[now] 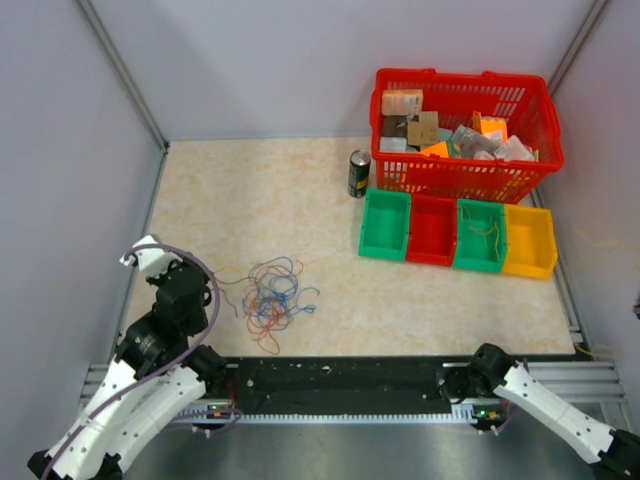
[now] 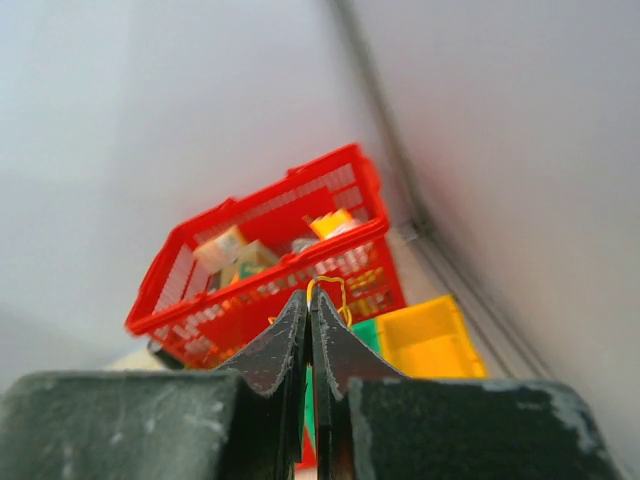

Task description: Untangle the cables

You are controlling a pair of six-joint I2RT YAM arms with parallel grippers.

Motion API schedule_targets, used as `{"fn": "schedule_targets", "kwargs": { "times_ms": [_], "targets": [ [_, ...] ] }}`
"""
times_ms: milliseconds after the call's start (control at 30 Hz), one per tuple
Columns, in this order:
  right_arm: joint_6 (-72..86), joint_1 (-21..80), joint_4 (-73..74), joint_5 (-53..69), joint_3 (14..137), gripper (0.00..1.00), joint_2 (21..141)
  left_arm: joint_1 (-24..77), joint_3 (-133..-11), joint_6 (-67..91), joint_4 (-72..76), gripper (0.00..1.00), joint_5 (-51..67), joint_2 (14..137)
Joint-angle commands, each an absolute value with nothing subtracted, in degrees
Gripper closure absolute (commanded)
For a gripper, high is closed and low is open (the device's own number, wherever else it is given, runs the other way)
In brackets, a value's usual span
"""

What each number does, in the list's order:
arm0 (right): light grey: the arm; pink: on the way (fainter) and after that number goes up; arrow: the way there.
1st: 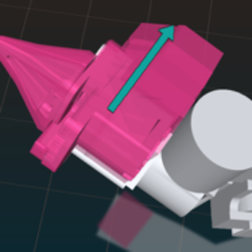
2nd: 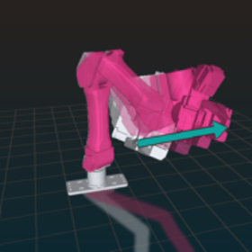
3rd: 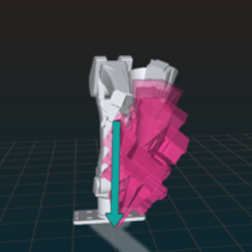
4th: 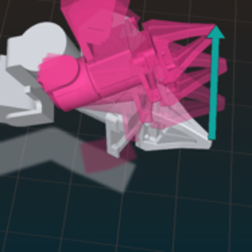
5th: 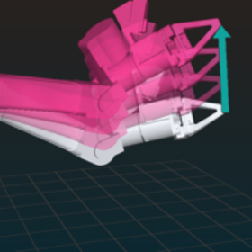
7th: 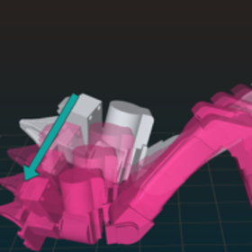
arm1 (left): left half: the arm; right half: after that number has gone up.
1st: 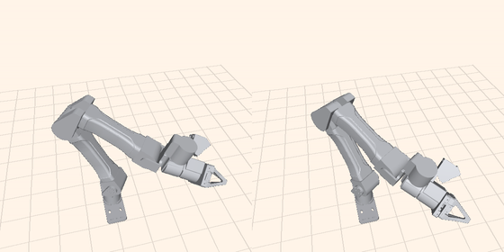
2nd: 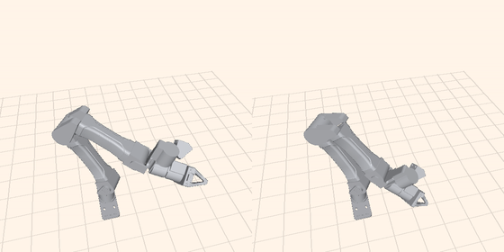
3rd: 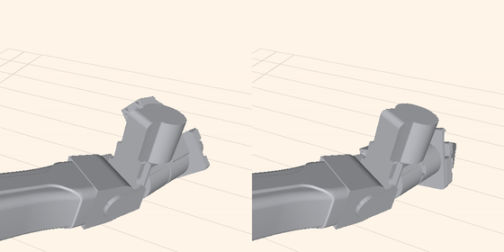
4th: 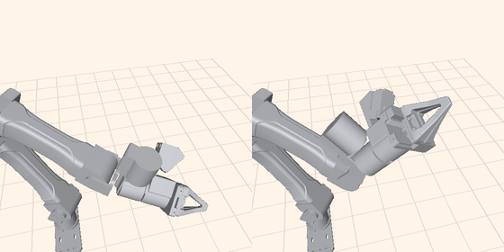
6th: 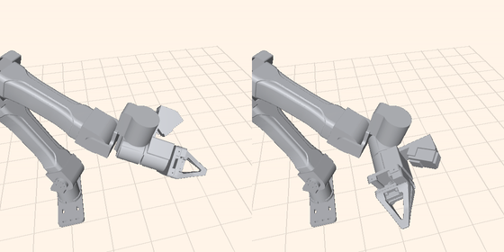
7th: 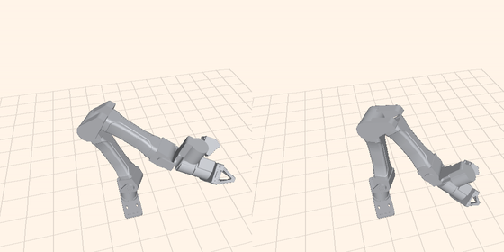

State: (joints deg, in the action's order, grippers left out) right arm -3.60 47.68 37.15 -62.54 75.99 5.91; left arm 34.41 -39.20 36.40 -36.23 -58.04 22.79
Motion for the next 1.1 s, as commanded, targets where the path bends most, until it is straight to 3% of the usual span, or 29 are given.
{"fn": "schedule_targets", "kwargs": {
  "times_ms": [0, 100, 167, 433, 600, 767, 933, 1067],
  "targets": [
    [10.2, 48.9, 36.1, -49.3, 66.5, 1.0, 11.5, 34.1, -38.3, 37.4, -28.0, 1.0, -44.2, 27.7],
    [14.8, 48.9, 31.9, -36.3, 63.3, 1.0, 20.2, 34.2, -38.8, 39.5, -27.4, 1.0, -39.6, 32.7],
    [15.6, 48.9, 31.8, -34.1, 63.9, 1.0, 26.3, 34.2, -39.5, 40.1, -27.9, 1.0, -38.5, 34.7],
    [12.9, 48.8, 30.1, -38.9, 63.0, 1.0, 32.0, 34.1, -37.3, 39.6, -27.7, 1.0, -36.7, 31.9],
    [6.3, 48.0, 26.1, -50.3, 66.5, 1.0, 39.5, 34.2, -36.7, 40.0, -26.8, 1.0, -35.2, 32.2],
    [2.4, 38.1, 26.0, -50.5, 74.1, 1.0, 49.5, 34.2, -36.7, 41.0, -26.8, 1.0, -32.7, 32.9],
    [0.3, 22.0, 23.4, -45.6, 77.2, 1.0, 55.5, 34.2, -36.1, 40.3, -25.8, 1.0, -31.9, 31.6],
    [-1.5, 17.1, 20.3, -44.1, 77.8, 1.0, 58.2, 34.2, -36.7, 39.1, -25.8, 1.0, -32.1, 31.6]
  ]
}}
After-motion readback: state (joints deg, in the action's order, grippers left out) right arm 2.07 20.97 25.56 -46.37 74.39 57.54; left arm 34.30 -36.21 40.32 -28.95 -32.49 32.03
